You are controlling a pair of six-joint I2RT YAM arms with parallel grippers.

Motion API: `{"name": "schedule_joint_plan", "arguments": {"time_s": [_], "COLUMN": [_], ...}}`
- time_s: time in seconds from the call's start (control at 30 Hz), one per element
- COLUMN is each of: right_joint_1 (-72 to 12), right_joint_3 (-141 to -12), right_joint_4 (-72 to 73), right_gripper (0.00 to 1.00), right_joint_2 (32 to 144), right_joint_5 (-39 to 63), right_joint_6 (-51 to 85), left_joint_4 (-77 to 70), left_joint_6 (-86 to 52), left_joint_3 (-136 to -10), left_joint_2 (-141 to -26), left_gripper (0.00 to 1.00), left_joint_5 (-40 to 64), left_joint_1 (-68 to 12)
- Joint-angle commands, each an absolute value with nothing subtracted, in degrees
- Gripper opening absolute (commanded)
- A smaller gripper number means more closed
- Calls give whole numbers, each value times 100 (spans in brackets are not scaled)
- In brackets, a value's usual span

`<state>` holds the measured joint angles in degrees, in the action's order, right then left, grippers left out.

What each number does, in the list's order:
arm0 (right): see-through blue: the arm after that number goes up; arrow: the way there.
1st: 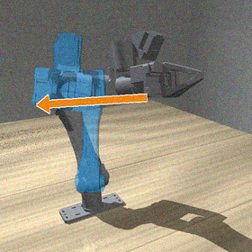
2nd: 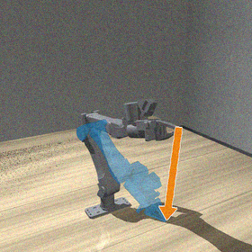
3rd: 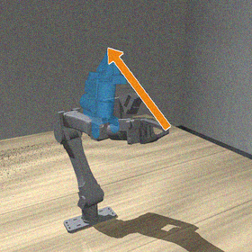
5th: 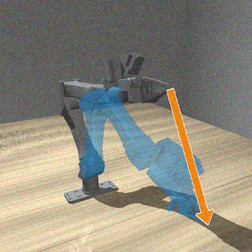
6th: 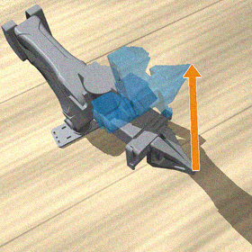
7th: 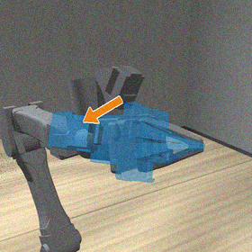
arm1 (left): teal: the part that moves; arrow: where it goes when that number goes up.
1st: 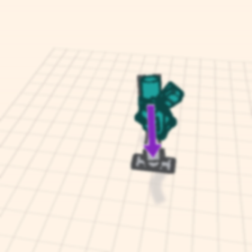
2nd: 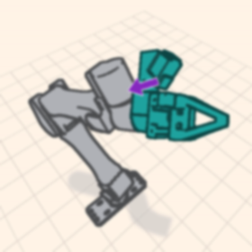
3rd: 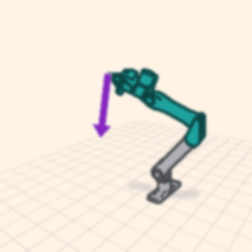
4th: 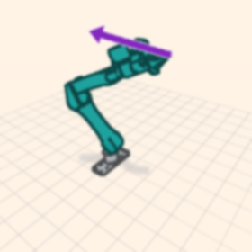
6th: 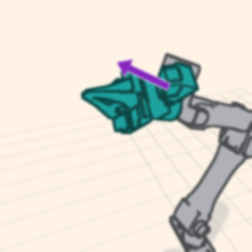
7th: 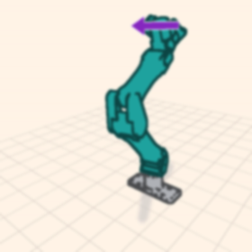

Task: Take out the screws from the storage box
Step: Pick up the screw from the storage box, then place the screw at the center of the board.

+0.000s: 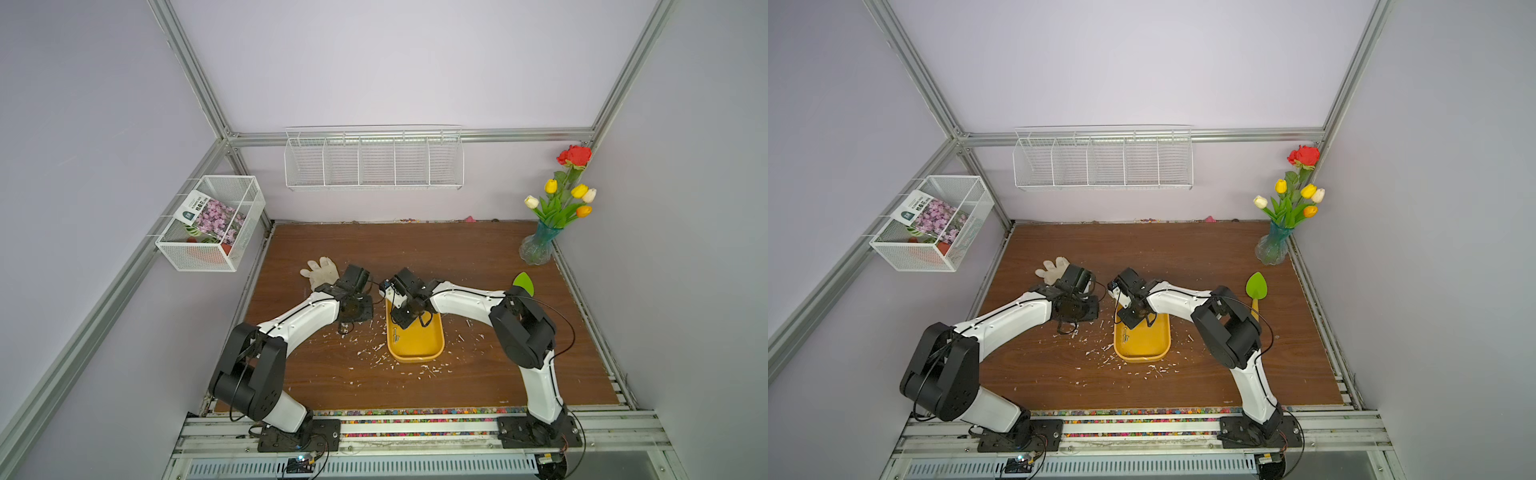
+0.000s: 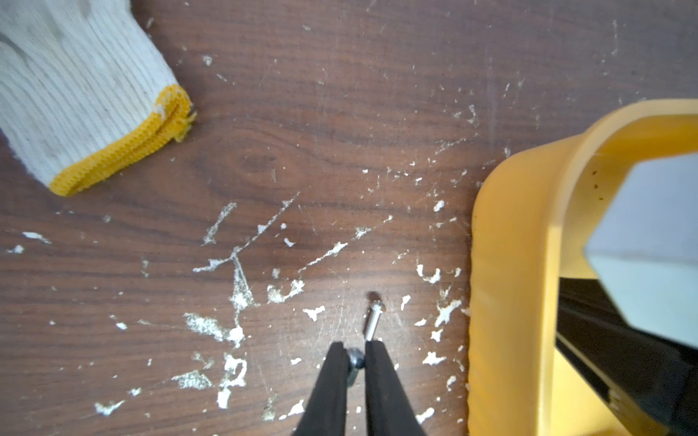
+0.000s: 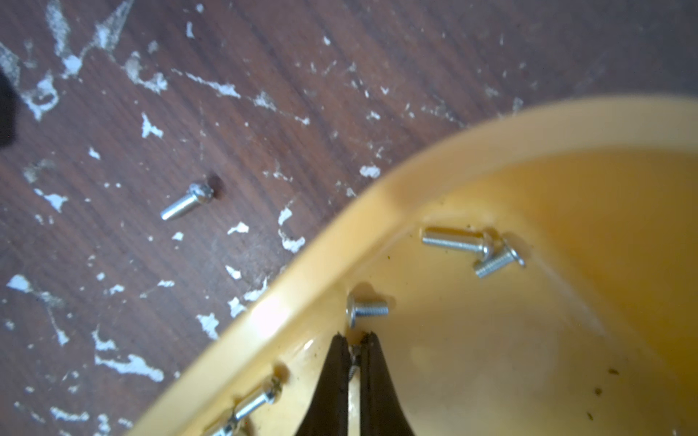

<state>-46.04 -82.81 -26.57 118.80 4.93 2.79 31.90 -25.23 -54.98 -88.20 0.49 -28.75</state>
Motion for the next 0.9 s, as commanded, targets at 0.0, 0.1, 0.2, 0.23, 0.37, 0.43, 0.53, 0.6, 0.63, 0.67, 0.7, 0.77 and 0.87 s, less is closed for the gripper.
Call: {"name": "schedule_joint_plan", "arguments": {"time_s": [0.0,0.1,0.2,0.23,0.37,0.43,0.53,0.6,0.63,0.67,0.7,0.77,0.87], "right_joint_1": [-4479,-4408,-4338,-4310,-4105,-3951,-3675,-3470,-3358,-3262,-3175,-3006,-2806], "right_joint_3": [-8186,-8252,-8181,-8155,-7894,-7711,-7379,-7042,-6859,-6660,-6443,-6087,-5670], "right_joint_4": [-2942,-3052,-3120,-3132,-3246,-3297,-3428,-3442,-3467,-3488,-3500,-3508,-3597], "right_gripper": [0,0,0,0,0,0,0,0,0,0,0,0,0], "right_joint_2": [11409,11161,10885,10805,10208,9852,9309,8883,8652,8429,8226,7921,7711], "right_joint_5": [628,716,760,777,824,880,892,863,826,690,572,571,589], "right_joint_6": [501,532,558,571,727,811,929,994,1045,1149,1175,1128,1159], "left_joint_4": [3245,3467,3539,3505,2989,2780,2771,2849,2947,3051,3208,3390,3704], "left_joint_6": [-2474,-2226,-2193,-2205,-2080,-1885,-1630,-1432,-1369,-1300,-1237,-1151,-982], "left_joint_3": [-5725,-5999,-6186,-6204,-6214,-6266,-6555,-6738,-6851,-6967,-7102,-7264,-7508], "left_joint_2": [-8719,-8735,-8701,-8661,-8391,-8380,-8617,-8832,-8953,-9062,-9203,-9404,-9732], "left_gripper": [15,15,15,15,15,14,13,13,12,11,10,8,8], "left_joint_5": [145,140,245,310,923,1057,1231,1219,1149,1103,962,852,767], "left_joint_1": [-2839,-2915,-2971,-2971,-3113,-3346,-3670,-3860,-3944,-4002,-4076,-4146,-4209]}}
